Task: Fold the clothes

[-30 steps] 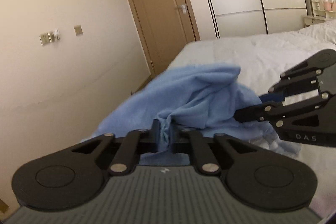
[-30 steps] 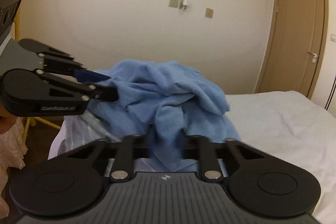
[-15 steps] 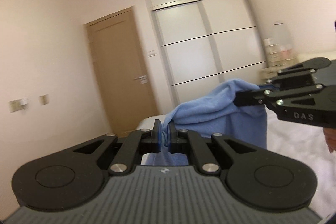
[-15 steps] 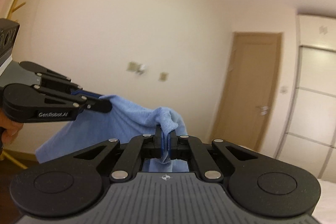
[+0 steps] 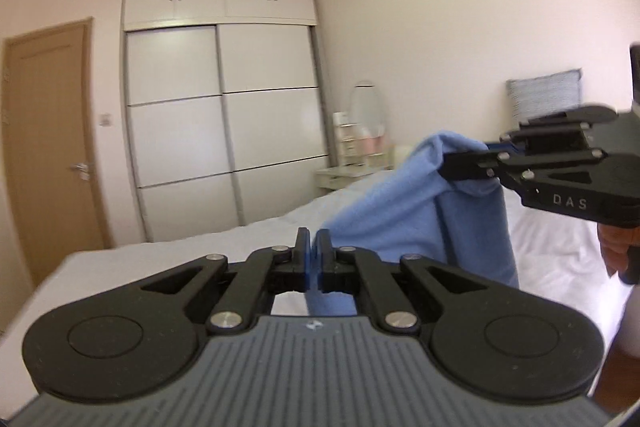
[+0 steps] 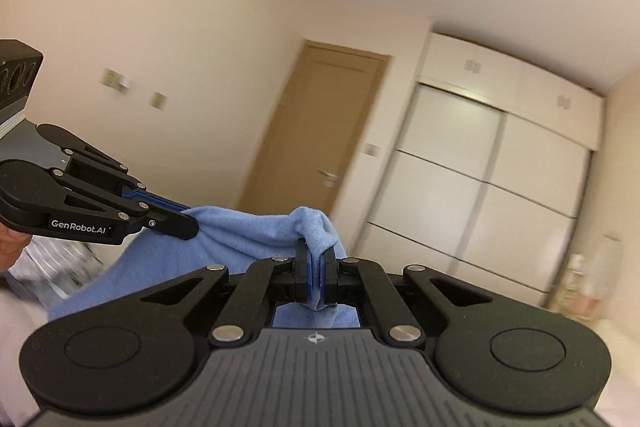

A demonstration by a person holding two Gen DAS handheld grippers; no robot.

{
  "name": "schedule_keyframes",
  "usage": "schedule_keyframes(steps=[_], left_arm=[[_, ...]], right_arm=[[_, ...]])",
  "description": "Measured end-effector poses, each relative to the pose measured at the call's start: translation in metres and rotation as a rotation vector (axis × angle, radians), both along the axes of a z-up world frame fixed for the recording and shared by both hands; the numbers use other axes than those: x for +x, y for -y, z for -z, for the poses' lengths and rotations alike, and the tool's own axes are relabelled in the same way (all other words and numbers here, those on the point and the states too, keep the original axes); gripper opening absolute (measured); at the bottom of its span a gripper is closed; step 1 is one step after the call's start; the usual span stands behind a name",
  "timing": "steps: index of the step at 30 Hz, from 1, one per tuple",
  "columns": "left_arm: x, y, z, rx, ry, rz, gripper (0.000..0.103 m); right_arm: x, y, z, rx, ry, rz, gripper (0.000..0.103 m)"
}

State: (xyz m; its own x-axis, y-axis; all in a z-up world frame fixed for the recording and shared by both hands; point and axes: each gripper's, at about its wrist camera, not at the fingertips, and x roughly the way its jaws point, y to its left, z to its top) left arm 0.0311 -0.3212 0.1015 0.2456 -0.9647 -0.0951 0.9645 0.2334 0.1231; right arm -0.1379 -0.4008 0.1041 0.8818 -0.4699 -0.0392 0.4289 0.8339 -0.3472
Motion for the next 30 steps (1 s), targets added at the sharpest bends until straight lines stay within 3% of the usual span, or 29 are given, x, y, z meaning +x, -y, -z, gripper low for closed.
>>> schedule_keyframes(steps=[3, 5, 8, 11, 15, 18, 20, 22, 25, 30], left_arm=[[-0.013, 0.014, 0.025, 0.047, -0.047, 0.039, 0.000], [-0.020, 0.018, 0.056, 0.127, -0.078, 0.068, 0.002], [-0.028, 0.018, 0.116, 0.275, -0.164, 0.086, 0.005], [-0.023, 0.026, 0.164, 0.403, -0.248, 0.076, 0.019], [-0.024, 0.029, 0.201, 0.476, -0.337, 0.092, 0.030], [-0.041, 0.048, 0.193, 0.464, -0.296, 0.165, 0.049], [-0.053, 0.063, 0.185, 0.451, -0.261, 0.219, 0.071], [-0.066, 0.079, 0.177, 0.438, -0.225, 0.273, 0.073], [-0.090, 0.102, 0.167, 0.428, -0.155, 0.363, 0.085], [-0.160, 0.137, 0.193, 0.518, 0.122, 0.464, 0.083]], right_arm=[[-0.031, 0.021, 0.021, 0.044, -0.018, 0.041, 0.002], [-0.054, 0.032, 0.041, 0.095, -0.034, 0.064, 0.003], [-0.084, 0.039, 0.103, 0.262, -0.106, 0.083, 0.004], [-0.111, 0.026, 0.172, 0.453, -0.165, 0.134, 0.004], [-0.140, 0.017, 0.227, 0.658, -0.238, 0.140, 0.007], [-0.147, 0.003, 0.249, 0.711, -0.321, 0.095, 0.017], [-0.154, 0.004, 0.258, 0.725, -0.355, 0.087, 0.021], [-0.165, 0.005, 0.260, 0.743, -0.335, 0.118, 0.027], [-0.171, 0.009, 0.260, 0.762, -0.305, 0.192, 0.046], [-0.174, 0.018, 0.261, 0.774, -0.284, 0.347, 0.051]])
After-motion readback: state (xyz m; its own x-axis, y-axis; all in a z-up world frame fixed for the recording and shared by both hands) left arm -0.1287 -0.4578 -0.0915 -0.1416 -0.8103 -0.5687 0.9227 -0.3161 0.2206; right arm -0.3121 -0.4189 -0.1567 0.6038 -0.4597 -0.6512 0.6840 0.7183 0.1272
